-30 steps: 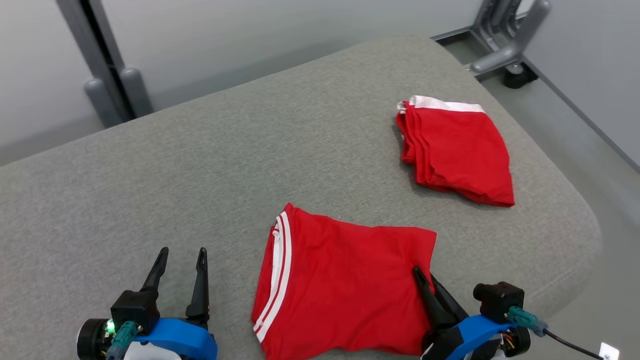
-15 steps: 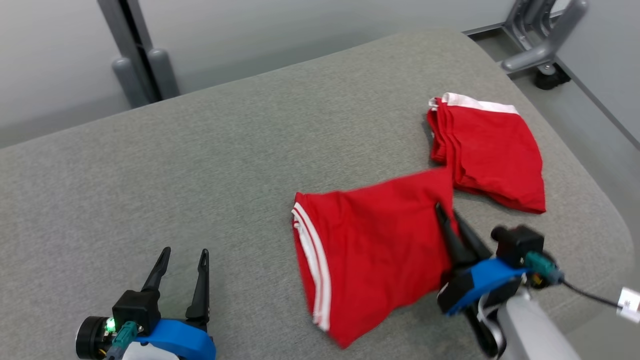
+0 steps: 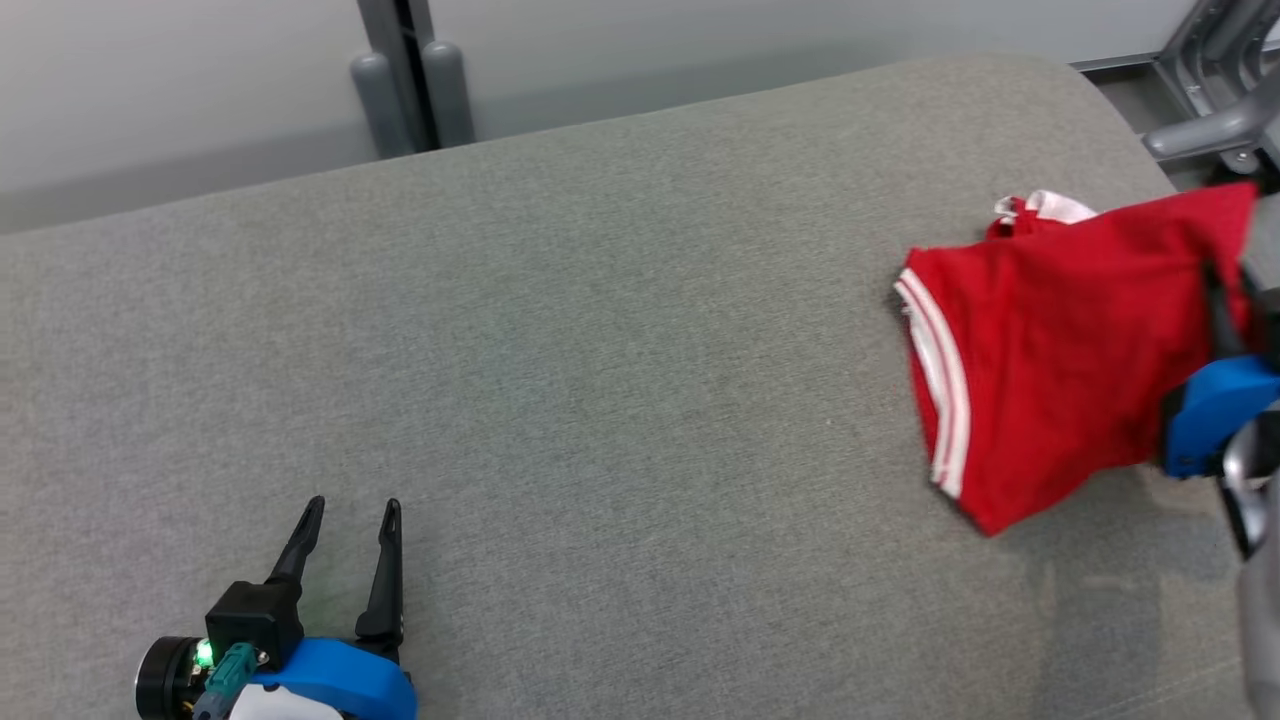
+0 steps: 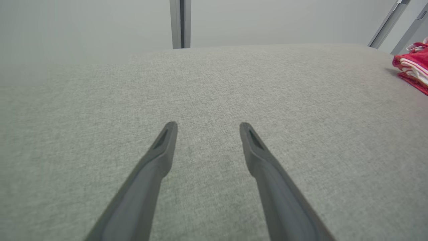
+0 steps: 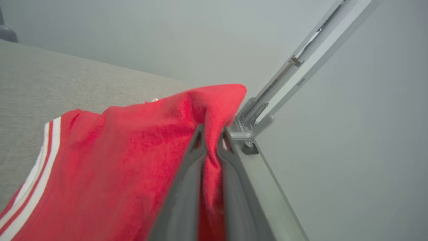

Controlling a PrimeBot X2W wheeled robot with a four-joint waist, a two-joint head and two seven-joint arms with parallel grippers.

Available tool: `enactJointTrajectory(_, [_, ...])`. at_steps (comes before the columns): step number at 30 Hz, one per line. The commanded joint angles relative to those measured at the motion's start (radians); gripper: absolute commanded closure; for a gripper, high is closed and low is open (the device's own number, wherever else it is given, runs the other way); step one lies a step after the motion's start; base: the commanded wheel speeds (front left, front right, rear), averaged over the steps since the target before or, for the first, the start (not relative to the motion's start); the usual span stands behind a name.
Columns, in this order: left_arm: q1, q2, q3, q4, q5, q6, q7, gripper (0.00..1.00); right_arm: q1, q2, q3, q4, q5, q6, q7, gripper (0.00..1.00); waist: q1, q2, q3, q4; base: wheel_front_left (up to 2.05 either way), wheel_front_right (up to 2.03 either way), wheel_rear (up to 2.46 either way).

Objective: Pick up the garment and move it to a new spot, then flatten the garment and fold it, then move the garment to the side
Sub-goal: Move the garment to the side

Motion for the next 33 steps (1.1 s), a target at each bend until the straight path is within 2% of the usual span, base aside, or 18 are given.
enactJointTrajectory(1, [-0.011,0.005,0.002,-0.001,0.0,-0.002,-0.002,0.0,-0.017,-0.015,-0.013,-0.013,-0.018,0.0,0.01,1.0,-0.0001,-0.0001,0.008,0.011,0.0,0.0,0.0])
enactJointTrajectory(8, [-0.018,0.007,0.004,-0.001,-0.004,-0.002,-0.002,0.0,-0.001,-0.088,-0.11,-0.081,-0.106,0.0,0.084,1.0,-0.0001,-0.0001,0.019,0.039,0.0,0.0,0.0])
enactJointTrajectory(9, [-0.019,0.008,0.005,0.0,-0.004,-0.002,-0.002,0.0,0.004,-0.09,-0.128,-0.087,-0.119,0.0,0.096,0.86,-0.0001,-0.0001,0.021,0.041,0.0,0.0,0.0])
enactJointTrajectory(10, [-0.02,0.01,0.008,0.001,-0.004,-0.002,-0.002,0.0,0.009,-0.085,-0.146,-0.092,-0.129,0.0,0.103,0.1,-0.0001,-0.0001,0.022,0.043,0.0,0.0,0.0])
enactJointTrajectory(11, [-0.022,0.01,0.01,0.001,-0.005,-0.002,-0.002,0.0,0.008,-0.074,-0.167,-0.105,-0.133,0.0,0.096,0.0,-0.0001,-0.0001,0.023,0.045,0.0,0.0,0.0])
enactJointTrajectory(16, [-0.023,0.011,0.026,0.003,-0.001,-0.002,-0.002,0.0,-0.014,0.01,-0.283,-0.174,-0.133,0.0,0.019,0.0,-0.0001,-0.0001,0.018,0.049,0.0,0.0,0.0])
enactJointTrajectory(21, [-0.02,-0.001,0.045,0.002,0.009,-0.002,-0.002,0.0,-0.009,0.11,-0.267,-0.199,-0.122,0.0,-0.078,0.0,-0.0001,-0.0001,0.002,0.056,0.0,0.0,0.0])
enactJointTrajectory(26, [-0.02,-0.016,0.073,-0.002,0.021,-0.002,-0.002,0.0,0.043,0.161,-0.196,-0.183,-0.059,0.0,-0.135,0.0,-0.0001,-0.0001,-0.02,0.079,0.0,0.0,0.0])
enactJointTrajectory(30, [-0.029,-0.024,0.089,-0.001,0.033,-0.002,-0.002,0.0,0.086,0.162,-0.073,-0.122,0.105,0.0,-0.152,0.0,-0.0001,-0.0001,-0.037,0.111,0.0,0.0,0.0])
enactJointTrajectory(33, [-0.032,-0.031,0.101,0.002,0.04,-0.002,-0.002,0.0,0.126,0.16,0.009,-0.125,0.2,0.0,-0.154,0.0,-0.0001,-0.0001,-0.047,0.136,0.0,0.0,0.0])
